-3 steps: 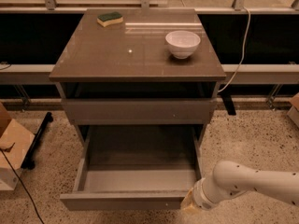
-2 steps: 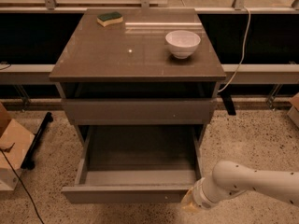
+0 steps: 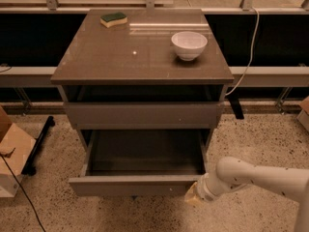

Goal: Close middle drawer

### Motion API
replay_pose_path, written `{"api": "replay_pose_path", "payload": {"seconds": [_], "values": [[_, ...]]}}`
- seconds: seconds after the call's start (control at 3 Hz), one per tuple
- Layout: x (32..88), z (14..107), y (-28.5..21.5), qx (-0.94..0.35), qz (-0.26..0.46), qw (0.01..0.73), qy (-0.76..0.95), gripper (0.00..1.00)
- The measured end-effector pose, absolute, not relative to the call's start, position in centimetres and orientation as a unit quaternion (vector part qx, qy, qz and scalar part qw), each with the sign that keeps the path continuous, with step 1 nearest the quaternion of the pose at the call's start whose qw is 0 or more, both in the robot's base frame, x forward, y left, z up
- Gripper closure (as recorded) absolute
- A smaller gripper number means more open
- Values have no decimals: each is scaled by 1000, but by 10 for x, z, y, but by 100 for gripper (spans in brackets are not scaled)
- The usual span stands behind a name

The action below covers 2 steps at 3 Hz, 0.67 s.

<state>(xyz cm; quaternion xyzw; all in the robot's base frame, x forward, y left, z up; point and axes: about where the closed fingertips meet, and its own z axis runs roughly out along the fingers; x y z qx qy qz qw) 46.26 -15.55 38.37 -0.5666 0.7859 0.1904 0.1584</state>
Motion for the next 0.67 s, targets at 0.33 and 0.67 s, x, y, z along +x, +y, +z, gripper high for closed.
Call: {"api": "replay_pose_path", "payload": {"seconds": [0.33,0.67], "values": [[484,378,-157,-560,191,168,789,100],[490,373,-157,-557,172,166,795,100]]}}
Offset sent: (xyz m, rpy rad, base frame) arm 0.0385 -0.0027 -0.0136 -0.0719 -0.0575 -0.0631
